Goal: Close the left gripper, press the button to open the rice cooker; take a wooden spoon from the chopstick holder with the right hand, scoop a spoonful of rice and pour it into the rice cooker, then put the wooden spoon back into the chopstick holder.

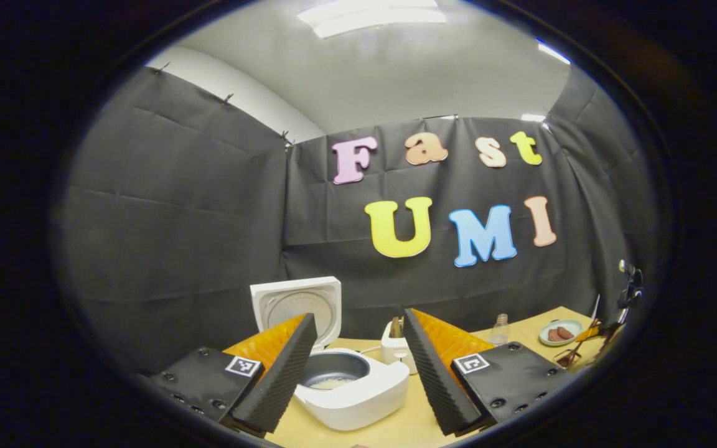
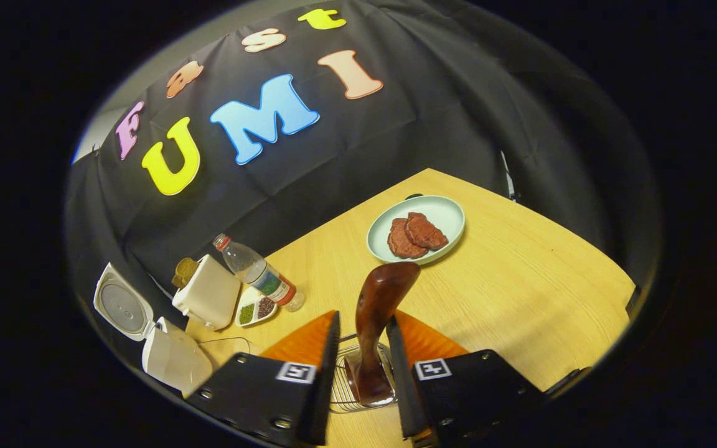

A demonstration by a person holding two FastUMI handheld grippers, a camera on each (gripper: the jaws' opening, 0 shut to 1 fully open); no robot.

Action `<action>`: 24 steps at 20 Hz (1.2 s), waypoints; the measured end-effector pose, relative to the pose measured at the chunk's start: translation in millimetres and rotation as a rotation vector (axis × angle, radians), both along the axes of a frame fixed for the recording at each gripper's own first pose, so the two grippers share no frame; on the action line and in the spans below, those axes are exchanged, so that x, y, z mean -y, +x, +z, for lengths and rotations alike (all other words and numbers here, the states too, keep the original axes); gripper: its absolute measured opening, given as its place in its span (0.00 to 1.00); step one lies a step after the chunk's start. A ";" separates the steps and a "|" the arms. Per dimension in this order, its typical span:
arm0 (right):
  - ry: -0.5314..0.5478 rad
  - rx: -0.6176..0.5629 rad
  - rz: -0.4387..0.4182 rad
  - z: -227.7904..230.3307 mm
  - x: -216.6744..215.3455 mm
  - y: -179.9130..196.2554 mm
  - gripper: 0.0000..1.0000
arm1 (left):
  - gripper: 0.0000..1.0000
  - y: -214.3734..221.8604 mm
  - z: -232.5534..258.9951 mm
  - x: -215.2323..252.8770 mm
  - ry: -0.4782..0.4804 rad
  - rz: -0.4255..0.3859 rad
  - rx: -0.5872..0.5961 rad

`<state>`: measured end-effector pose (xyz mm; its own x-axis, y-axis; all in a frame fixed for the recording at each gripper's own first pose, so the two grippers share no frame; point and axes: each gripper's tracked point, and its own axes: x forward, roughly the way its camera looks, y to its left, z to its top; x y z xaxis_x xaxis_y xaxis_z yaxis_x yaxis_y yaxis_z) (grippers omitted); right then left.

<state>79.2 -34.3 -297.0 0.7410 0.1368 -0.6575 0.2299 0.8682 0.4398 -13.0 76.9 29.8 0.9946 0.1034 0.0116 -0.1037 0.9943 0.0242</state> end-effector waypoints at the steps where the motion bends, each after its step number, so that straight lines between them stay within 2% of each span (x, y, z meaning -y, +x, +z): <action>1: 0.002 0.000 -0.005 -2.5 -1.3 -0.5 0.26 | 0.97 -1.6 -0.6 -3.0 -0.006 0.005 0.001; 4: 0.007 0.001 0.013 2.3 -6.7 -3.4 0.12 | 0.97 0.0 -2.0 -11.7 -0.018 0.015 -0.001; 11: -0.118 0.099 0.081 58.4 -13.5 -10.1 0.12 | 0.97 8.0 -10.4 -19.0 -0.067 -0.012 0.002; 16: -0.177 0.181 0.112 104.4 -34.7 -8.0 0.12 | 0.96 12.1 -17.3 -27.2 -0.081 -0.044 0.002; 22: -0.103 0.231 0.142 128.0 -92.6 -13.6 0.12 | 0.99 14.3 -28.6 -51.2 -0.097 -0.069 -0.012; 24: -0.080 0.248 0.160 132.4 -115.0 -14.8 0.12 | 0.96 14.3 -32.5 -61.7 -0.100 -0.073 -0.014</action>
